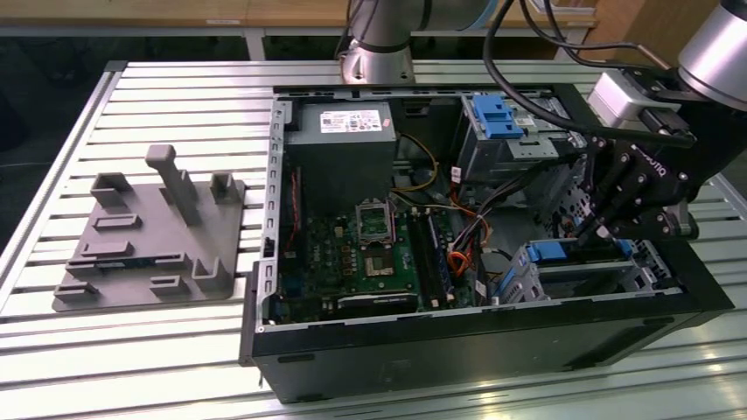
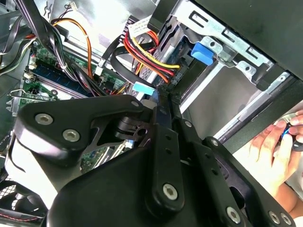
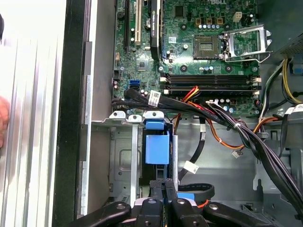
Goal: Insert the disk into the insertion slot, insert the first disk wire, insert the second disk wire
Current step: 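Insert the second disk wire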
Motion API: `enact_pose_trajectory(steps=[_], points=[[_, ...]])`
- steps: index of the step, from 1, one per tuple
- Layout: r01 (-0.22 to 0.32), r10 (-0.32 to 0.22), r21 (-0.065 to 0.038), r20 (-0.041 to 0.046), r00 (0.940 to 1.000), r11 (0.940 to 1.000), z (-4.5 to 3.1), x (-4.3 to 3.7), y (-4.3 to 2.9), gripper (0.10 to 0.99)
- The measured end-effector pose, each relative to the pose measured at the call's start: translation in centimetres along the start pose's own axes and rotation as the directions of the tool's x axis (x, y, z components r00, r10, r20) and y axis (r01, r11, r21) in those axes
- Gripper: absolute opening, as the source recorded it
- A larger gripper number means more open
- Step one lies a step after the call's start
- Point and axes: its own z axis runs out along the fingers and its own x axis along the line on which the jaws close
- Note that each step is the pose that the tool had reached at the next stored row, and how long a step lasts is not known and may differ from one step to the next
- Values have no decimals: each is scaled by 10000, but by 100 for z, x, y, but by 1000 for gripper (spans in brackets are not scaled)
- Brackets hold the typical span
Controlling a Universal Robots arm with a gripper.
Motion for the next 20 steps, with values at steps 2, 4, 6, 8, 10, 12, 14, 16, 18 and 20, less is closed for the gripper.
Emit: enact_pose_trajectory(steps=[2, 4, 6, 8, 10, 12, 14, 16, 18, 20], points=[[5, -5, 0, 1, 10000, 10000, 2, 0, 0, 145], [8, -8, 0, 2, 10000, 10000, 2, 0, 0, 145], [10, -10, -1, 14, 10000, 10000, -24, 1, 3, 145], [10, -10, 0, 1, 10000, 10000, -63, 3, 7, 145], [11, -11, 0, 5, 10000, 10000, -64, 3, 7, 145], [14, -14, 0, -3, 10000, 10000, -64, 3, 7, 145], [14, -14, 0, -2, 10000, 10000, -63, 3, 7, 145], [14, -14, 0, -1, 10000, 10000, -63, -4, 6, 145], [14, -14, 1, -4, 10000, 10000, -63, -13, 9, 145], [15, -15, 0, -4, 10000, 10000, -62, -14, 9, 145]])
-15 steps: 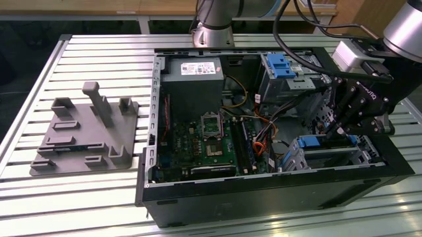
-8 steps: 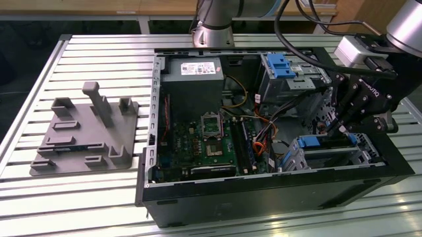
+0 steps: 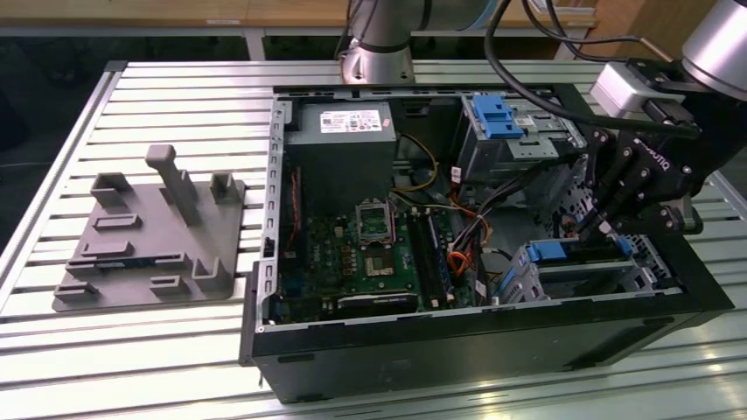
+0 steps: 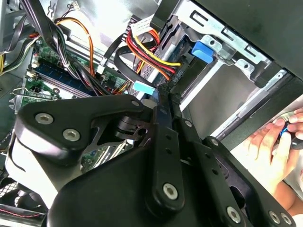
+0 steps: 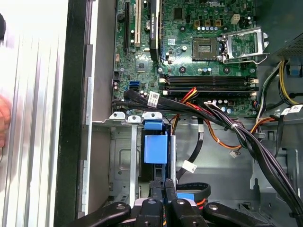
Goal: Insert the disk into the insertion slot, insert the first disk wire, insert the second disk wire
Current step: 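Insert the second disk wire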
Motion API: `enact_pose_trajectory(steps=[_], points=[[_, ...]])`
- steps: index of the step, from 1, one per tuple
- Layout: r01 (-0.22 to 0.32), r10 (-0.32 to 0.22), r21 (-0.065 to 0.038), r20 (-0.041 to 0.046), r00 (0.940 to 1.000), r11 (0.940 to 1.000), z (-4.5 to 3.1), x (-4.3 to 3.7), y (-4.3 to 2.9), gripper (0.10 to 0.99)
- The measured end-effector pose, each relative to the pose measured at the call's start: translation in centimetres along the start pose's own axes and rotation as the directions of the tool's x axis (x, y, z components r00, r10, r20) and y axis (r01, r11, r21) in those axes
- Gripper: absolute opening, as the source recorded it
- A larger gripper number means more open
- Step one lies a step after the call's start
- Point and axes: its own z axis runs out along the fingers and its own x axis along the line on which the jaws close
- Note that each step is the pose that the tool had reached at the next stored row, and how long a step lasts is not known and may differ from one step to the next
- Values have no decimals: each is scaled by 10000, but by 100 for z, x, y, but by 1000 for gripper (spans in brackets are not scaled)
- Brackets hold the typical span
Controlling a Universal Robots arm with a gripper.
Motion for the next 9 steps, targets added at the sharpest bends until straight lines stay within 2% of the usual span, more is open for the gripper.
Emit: enact_pose_trajectory(steps=[9], points=[[-1, 1, 0, 1, 10000, 10000, 19, -1, -1, 145]])
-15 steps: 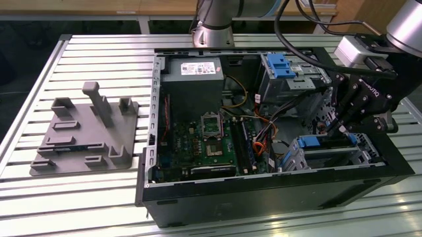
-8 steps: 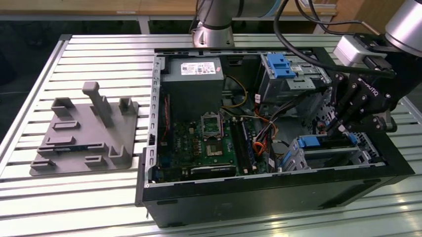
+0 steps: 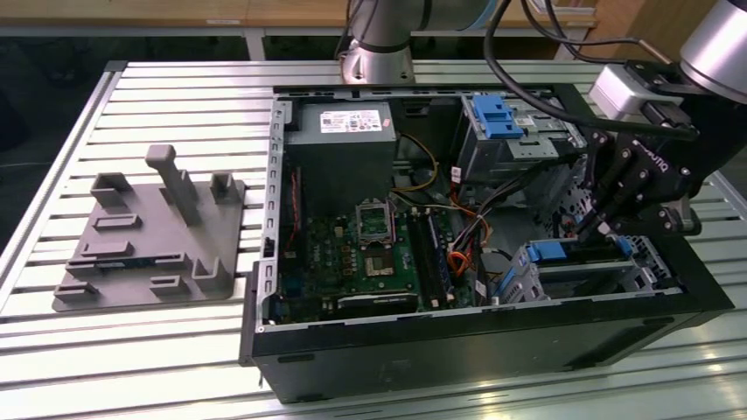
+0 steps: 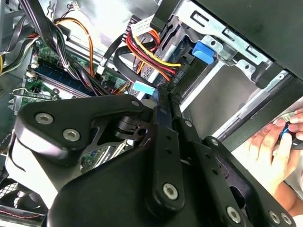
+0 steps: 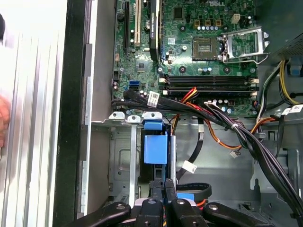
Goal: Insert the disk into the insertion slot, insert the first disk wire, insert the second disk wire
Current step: 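Insert the second disk wire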
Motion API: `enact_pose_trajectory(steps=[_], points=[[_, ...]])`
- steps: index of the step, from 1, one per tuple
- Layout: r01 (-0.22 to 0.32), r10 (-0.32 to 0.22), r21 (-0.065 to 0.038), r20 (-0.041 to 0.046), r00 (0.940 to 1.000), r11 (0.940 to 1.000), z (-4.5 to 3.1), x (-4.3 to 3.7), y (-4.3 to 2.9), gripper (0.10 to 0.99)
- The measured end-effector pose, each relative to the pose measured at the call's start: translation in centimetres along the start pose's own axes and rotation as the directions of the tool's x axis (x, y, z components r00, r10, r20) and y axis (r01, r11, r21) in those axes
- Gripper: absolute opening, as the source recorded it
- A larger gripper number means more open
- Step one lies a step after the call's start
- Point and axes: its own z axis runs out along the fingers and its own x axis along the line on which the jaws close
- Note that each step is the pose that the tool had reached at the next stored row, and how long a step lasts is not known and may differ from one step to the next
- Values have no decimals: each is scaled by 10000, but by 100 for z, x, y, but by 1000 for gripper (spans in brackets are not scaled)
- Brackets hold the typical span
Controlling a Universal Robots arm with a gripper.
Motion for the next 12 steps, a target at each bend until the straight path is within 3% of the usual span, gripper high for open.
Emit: enact_pose_trajectory(steps=[12], points=[[-1, 1, 0, -1, 10000, 10000, 31, -2, -3, 145]])
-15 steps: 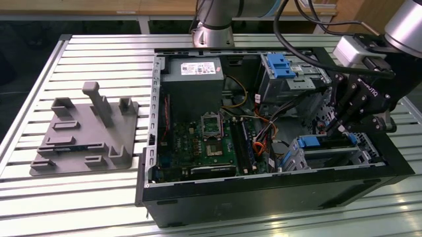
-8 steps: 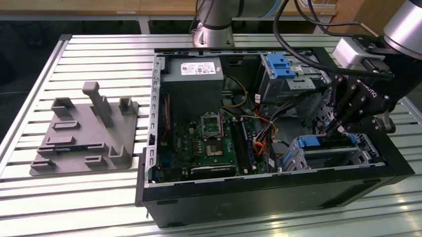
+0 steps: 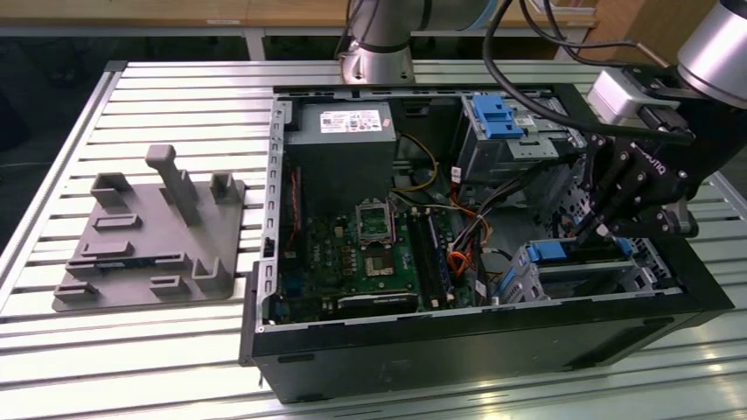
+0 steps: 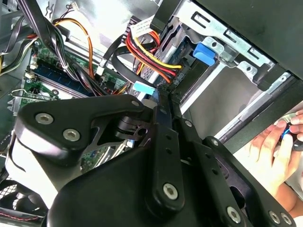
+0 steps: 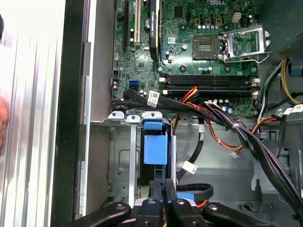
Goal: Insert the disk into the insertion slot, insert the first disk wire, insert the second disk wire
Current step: 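Insert the second disk wire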
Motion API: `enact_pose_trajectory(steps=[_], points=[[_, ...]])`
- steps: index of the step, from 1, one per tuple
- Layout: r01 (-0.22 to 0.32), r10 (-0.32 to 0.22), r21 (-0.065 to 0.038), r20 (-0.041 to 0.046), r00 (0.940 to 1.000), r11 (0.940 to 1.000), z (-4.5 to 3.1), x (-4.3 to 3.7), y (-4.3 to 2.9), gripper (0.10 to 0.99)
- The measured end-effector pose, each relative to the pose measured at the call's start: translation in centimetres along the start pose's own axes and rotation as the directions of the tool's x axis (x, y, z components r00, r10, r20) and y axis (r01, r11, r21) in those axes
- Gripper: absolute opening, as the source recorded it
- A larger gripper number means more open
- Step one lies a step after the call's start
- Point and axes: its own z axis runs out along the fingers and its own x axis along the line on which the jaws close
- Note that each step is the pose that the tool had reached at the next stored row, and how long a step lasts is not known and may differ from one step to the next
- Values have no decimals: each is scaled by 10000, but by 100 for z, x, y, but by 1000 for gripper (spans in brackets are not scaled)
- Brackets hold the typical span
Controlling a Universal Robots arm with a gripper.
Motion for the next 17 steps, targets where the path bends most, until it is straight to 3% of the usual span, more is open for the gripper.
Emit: enact_pose_trajectory(steps=[17], points=[[1, -1, 0, 1, 10000, 10000, 32, 2, -9, 145]])
